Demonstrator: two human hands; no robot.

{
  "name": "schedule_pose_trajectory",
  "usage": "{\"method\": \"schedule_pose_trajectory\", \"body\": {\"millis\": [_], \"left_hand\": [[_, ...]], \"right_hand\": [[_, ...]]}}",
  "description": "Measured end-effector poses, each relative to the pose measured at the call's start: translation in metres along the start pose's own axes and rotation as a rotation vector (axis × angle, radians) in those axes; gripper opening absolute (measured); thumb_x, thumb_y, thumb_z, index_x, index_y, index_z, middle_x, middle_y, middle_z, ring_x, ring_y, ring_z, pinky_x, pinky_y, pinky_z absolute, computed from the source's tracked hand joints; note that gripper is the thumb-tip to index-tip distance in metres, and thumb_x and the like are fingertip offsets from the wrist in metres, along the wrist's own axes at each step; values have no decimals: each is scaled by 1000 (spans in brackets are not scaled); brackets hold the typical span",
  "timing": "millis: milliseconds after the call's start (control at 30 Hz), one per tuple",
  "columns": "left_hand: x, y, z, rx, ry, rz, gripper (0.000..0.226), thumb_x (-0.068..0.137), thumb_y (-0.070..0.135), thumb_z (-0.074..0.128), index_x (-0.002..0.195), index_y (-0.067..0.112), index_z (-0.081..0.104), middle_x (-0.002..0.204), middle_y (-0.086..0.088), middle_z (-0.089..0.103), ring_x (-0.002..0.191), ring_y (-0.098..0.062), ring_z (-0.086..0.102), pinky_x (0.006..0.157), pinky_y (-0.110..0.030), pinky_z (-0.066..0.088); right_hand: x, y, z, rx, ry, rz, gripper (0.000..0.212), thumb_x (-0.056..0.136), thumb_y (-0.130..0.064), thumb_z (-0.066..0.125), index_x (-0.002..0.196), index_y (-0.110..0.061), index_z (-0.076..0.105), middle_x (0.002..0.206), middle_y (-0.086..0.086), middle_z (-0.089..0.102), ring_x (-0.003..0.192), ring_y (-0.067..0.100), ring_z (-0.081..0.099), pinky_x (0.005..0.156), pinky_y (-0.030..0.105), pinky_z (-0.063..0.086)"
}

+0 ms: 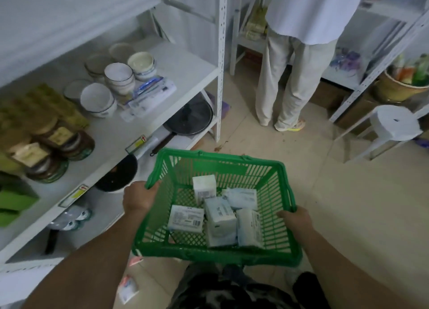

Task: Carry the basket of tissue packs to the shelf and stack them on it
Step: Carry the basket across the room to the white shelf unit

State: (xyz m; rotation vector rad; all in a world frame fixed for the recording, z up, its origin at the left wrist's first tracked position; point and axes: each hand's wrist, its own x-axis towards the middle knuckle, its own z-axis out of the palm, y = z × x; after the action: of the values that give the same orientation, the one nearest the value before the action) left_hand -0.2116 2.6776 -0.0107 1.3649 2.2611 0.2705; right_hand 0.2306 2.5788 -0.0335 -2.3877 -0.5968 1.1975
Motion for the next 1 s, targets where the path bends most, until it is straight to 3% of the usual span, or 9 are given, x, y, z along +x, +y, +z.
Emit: {"method": "schedule_pose_trajectory", "body": {"millis": [100, 267, 400, 533, 600, 733, 800, 933, 1000], "left_hand": [[8, 19, 1, -55, 49, -45, 58, 92, 55, 69, 53, 14, 57, 57, -10, 60, 57, -33, 62, 53, -29, 40], [19, 44, 6, -104, 110, -115, 60, 93, 53, 69, 48, 19, 47, 45, 1, 46, 41, -16, 46, 46, -22, 29], [38, 53, 18, -110, 114, -200, 62, 92, 56, 68, 48, 20, 42, 46, 1, 45, 42, -17, 45, 45, -23, 27], [58, 63, 30, -128, 113, -265, 62, 95, 53, 67, 48, 19, 46, 45, 1, 44, 42, -18, 45, 45, -24, 28], [63, 68, 34, -161, 127, -301, 62, 95, 53, 66, 52, 10, 58, 47, -1, 48, 45, -21, 49, 48, -26, 31], [62, 79, 37, -201, 174, -397, 61, 95, 57, 63, 48, 21, 49, 49, -3, 54, 47, -20, 53, 48, -26, 32], [60, 82, 40, -221, 196, -468, 59, 95, 59, 62, 53, 19, 55, 53, -4, 57, 53, -25, 58, 49, -28, 35], [45, 87, 50, -166, 206, -587, 53, 95, 62, 59, 63, 20, 57, 60, -6, 61, 66, -33, 68, 59, -35, 50], [33, 91, 56, -153, 234, -648, 50, 94, 62, 60, 62, 24, 52, 56, -3, 56, 67, -33, 67, 58, -34, 48]], "right_hand": [[32, -30, -5, -30, -21, -16, 22, 82, -18, 80, 101, -12, 70, 78, 9, 75, 71, 27, 75, 78, 42, 65], [80, -94, -7, -81, -71, -69, 31, 85, -11, 78, 114, -3, 71, 91, 19, 74, 79, 32, 73, 78, 40, 62], [123, -147, 1, -197, -98, -141, 40, 84, -12, 81, 120, 2, 70, 101, 26, 75, 87, 37, 73, 81, 43, 61], [158, -192, 7, -320, -119, -190, 40, 84, -21, 81, 120, -6, 71, 96, 20, 75, 86, 37, 72, 81, 43, 62], [174, -216, 9, -371, -144, -219, 39, 84, -24, 81, 118, -9, 71, 91, 17, 74, 83, 35, 71, 75, 39, 59], [198, -256, 17, -475, -196, -264, 37, 82, -28, 81, 114, -11, 71, 79, 9, 70, 71, 27, 68, 62, 30, 52], [208, -274, 25, -530, -214, -308, 37, 82, -28, 80, 114, -12, 72, 76, 5, 69, 66, 22, 65, 55, 26, 46], [232, -305, 45, -613, -297, -364, 40, 84, -28, 79, 118, -11, 69, 77, 5, 68, 69, 25, 66, 66, 33, 53], [243, -317, 58, -661, -339, -397, 45, 84, -30, 79, 122, -9, 68, 78, 6, 67, 71, 27, 65, 68, 36, 54]]}}
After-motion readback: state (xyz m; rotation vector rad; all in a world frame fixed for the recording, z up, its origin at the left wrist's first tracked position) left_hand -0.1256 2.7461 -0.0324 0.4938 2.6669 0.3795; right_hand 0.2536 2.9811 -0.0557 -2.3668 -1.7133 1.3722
